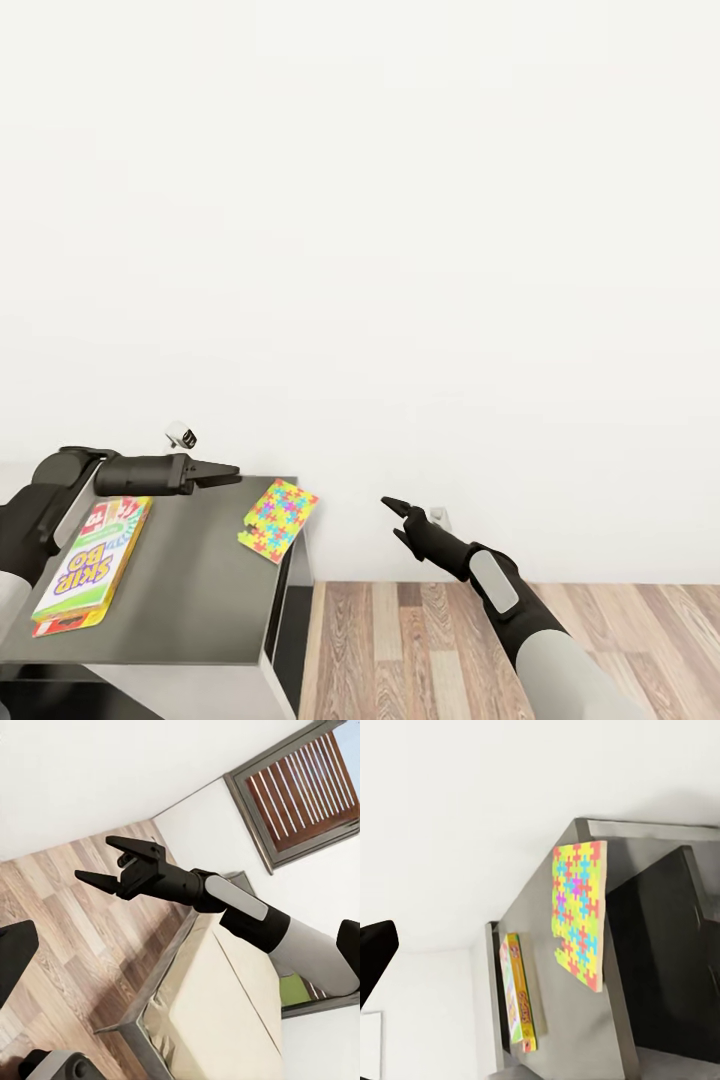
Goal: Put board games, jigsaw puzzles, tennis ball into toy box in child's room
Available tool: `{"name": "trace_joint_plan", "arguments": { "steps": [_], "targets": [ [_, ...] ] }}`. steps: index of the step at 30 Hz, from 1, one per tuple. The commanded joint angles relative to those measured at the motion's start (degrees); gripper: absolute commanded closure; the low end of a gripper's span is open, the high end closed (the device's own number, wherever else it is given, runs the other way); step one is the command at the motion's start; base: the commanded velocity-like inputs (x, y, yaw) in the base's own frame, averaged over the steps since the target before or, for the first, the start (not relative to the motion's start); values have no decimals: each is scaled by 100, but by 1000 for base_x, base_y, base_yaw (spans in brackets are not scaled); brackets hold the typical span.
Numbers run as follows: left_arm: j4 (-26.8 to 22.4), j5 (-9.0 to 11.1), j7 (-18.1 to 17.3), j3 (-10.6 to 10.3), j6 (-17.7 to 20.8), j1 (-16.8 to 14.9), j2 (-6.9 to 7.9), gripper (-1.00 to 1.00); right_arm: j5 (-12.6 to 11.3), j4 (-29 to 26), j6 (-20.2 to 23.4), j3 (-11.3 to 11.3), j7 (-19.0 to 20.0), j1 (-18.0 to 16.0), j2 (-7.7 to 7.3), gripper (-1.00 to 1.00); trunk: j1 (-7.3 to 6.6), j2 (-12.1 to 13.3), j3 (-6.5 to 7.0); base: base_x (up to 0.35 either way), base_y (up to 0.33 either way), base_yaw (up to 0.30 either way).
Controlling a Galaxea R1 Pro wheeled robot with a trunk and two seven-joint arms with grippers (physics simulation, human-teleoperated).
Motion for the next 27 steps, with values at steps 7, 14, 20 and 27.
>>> {"name": "trace_joint_plan", "arguments": {
  "steps": [7, 14, 20, 27],
  "targets": [
    [2, 9, -24, -16, 54, 14, 7, -100, -13, -1, 51, -41, 5, -5, 6, -100, 4, -12, -12, 30, 33, 0],
    [2, 9, -28, -8, 37, 20, 13, -100, -13, -1, 44, -38, 5, -5, 15, -100, 4, -12, -12, -11, 133, 0],
    [2, 9, -29, -7, 34, 20, 15, -100, -13, -1, 43, -37, 5, -5, 23, -100, 4, -12, -12, 2, 133, 0],
    [2, 9, -29, -7, 34, 20, 8, -100, -13, -1, 43, -37, 5, -5, 28, -100, 4, -12, -12, 51, 93, 0]
  ]
}}
